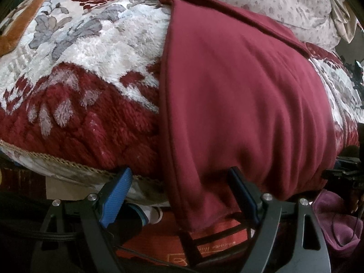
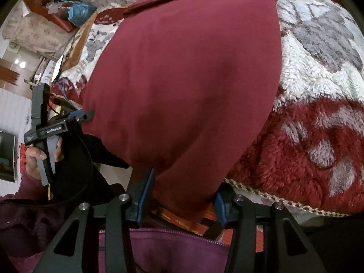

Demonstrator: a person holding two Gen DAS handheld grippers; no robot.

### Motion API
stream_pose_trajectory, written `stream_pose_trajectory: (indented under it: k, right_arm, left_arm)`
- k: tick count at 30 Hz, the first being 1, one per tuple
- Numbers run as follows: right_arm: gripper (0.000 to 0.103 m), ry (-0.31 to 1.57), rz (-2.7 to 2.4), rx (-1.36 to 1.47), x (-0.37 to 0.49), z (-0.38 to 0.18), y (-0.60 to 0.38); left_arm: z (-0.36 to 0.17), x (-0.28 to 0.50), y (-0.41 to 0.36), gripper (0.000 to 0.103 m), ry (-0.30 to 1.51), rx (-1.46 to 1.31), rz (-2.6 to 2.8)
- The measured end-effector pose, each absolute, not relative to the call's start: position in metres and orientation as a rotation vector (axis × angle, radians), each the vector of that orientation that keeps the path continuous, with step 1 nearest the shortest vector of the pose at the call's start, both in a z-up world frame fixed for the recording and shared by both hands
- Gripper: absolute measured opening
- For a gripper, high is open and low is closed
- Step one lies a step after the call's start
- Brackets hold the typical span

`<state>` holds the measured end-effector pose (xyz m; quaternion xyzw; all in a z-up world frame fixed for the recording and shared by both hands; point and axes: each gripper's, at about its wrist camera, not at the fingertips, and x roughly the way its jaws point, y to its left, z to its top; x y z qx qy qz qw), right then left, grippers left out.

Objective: Fold small clothes
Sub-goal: 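Push both tools under the sweatshirt hem and lift it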

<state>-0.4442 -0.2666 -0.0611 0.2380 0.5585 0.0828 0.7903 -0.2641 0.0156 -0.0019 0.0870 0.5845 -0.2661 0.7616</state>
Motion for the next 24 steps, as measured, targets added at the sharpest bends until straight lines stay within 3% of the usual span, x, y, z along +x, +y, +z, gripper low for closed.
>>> stream_pose_trajectory:
  k: [4,8,10,12,14,17,24]
  right_arm:
    - [0.048,1.211,0.176,0.453,-0.440,-0.059,-0.258]
    - [0.036,1.213,0.181,0.439,-0.437,-0.060,-0.259]
    - [0.029,1.204,0.182,0.433,-0.437,-0.059,-0.259]
    - [0.022,1.193,0.185,0.423,-0.438,-0.057,-0.260]
    - [0.019,1.178,0.194,0.418,-0.441,-0.052,-0.262]
    - [0.016,1.156,0.211,0.443,-0.444,-0.045,-0.266]
    - [0.014,1.090,0.282,0.515,-0.449,-0.023,-0.277]
  left_arm:
    - [-0.007,-0.266,0.015,0.085,1.307,0.215,-0.584]
    - [-0.013,-0.265,0.014,0.084,1.331,0.223,-0.590]
    - [-0.013,-0.263,0.014,0.072,1.344,0.214,-0.593]
    - [-0.017,-0.263,0.016,0.050,1.374,0.205,-0.607]
    - [-0.015,-0.263,0.016,0.039,1.374,0.207,-0.609]
    - [-0.002,-0.267,0.019,0.008,1.361,0.175,-0.657]
    - [0.035,-0.264,0.027,0.007,1.305,0.125,-0.699]
